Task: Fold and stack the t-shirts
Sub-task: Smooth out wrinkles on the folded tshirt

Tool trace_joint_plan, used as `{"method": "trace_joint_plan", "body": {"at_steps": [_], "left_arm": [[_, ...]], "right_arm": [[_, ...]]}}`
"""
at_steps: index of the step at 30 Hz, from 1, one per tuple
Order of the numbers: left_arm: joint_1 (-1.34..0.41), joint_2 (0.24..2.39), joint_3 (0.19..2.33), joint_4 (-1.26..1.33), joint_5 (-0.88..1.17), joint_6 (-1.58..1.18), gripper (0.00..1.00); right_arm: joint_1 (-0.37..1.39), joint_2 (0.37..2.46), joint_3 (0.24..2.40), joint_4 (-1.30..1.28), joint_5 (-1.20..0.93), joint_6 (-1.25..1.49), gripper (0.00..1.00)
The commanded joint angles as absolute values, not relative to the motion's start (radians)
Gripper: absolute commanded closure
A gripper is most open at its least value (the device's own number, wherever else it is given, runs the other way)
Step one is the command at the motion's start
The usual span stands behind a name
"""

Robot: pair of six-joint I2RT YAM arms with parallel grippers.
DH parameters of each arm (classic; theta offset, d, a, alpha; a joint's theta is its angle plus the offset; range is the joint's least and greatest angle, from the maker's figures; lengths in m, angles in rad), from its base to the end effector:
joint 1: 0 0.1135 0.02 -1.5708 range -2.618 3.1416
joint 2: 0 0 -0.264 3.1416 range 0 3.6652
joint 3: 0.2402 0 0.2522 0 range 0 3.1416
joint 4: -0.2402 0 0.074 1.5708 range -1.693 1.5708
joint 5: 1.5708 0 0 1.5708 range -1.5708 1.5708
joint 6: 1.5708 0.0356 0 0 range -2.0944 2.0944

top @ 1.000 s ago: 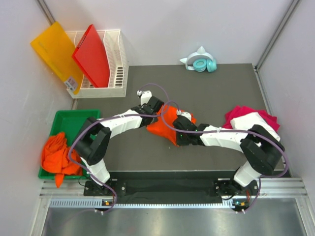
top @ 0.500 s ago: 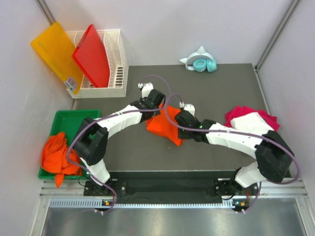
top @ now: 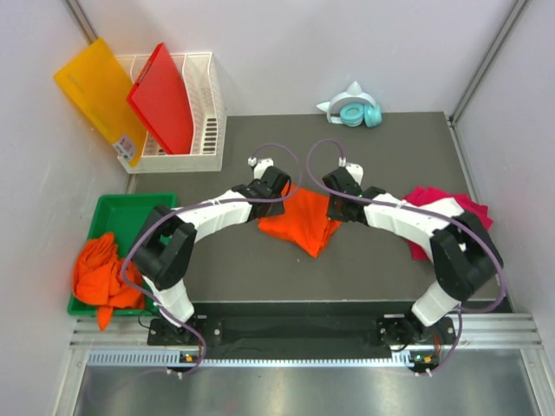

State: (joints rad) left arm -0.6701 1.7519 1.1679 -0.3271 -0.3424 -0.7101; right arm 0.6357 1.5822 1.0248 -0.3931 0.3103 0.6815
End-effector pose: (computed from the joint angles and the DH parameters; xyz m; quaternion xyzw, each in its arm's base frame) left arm 0.2981 -0.2210 0.2032 -0.0738 0.9310 -0.0789 0.3487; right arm 0.2682 0.1844 0.2110 0.0687 0.9395 0.0682 0.3285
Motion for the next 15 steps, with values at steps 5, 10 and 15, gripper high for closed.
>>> {"method": "trace_joint_plan", "body": {"at_steps": [5,10,15], "left_arm": [[-0.670,1.763,1.104,-0.273,-0.284,-0.724,0.62],[-0.672,1.750,1.077,-0.285,-0.272,-0.733,0.63],[-0.683,1.710,1.023,-0.308,-0.267,-0.755,0.63]], "right_arm": [[0.614,1.747,1.124,-0.367,0.261,0.672,0.94],[0.585,1.772,1.138,-0.379,0.253,0.693,0.94],[0.517,1.784,1.137,-0.391,0.256,0.699,0.94]]}}
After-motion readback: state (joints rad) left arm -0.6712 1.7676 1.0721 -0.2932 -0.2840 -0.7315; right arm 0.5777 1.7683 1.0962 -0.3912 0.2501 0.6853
